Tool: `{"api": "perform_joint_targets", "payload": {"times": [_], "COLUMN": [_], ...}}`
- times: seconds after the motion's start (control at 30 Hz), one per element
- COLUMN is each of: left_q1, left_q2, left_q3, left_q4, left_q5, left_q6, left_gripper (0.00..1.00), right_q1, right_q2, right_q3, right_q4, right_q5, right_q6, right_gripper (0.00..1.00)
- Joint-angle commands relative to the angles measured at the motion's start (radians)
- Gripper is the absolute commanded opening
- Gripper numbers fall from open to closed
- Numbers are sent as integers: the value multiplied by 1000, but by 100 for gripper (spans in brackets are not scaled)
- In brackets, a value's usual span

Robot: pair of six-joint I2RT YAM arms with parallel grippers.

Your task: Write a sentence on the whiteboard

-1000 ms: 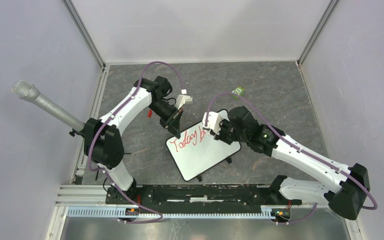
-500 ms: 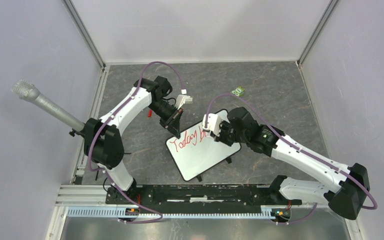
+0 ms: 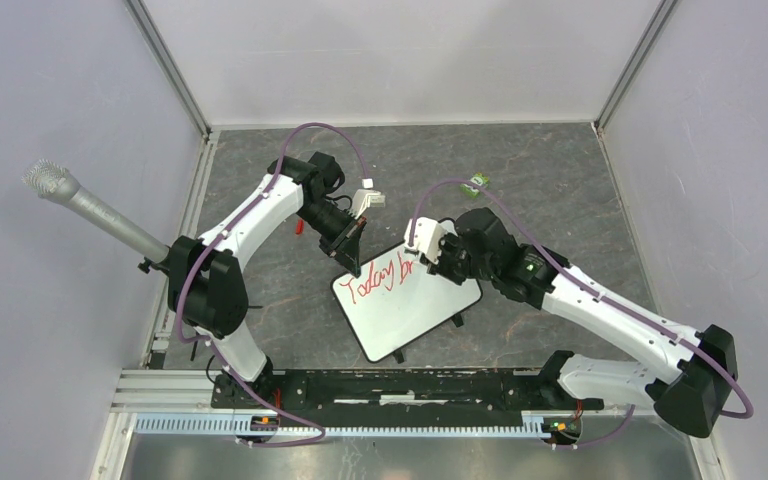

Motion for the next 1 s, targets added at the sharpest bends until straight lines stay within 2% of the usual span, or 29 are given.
{"api": "perform_joint_targets", "payload": {"times": [0.0, 0.33, 0.97], "left_q1": [-5, -5, -5], "left_q2": [1, 1, 5], "left_q3": [3, 1, 1], "left_q4": [20, 20, 21], "left_q5": [14, 16, 14], "left_q6": [34, 36, 39], "left_gripper": [3, 3, 3], "right_q1": [-20, -28, -30], "right_q2": [8, -22, 6], "right_q3": [42, 50, 36], "right_q4": [28, -2, 28], "right_q5": [59, -36, 35], "right_q6": [-10, -26, -29], "right_gripper": [0, 0, 0]}}
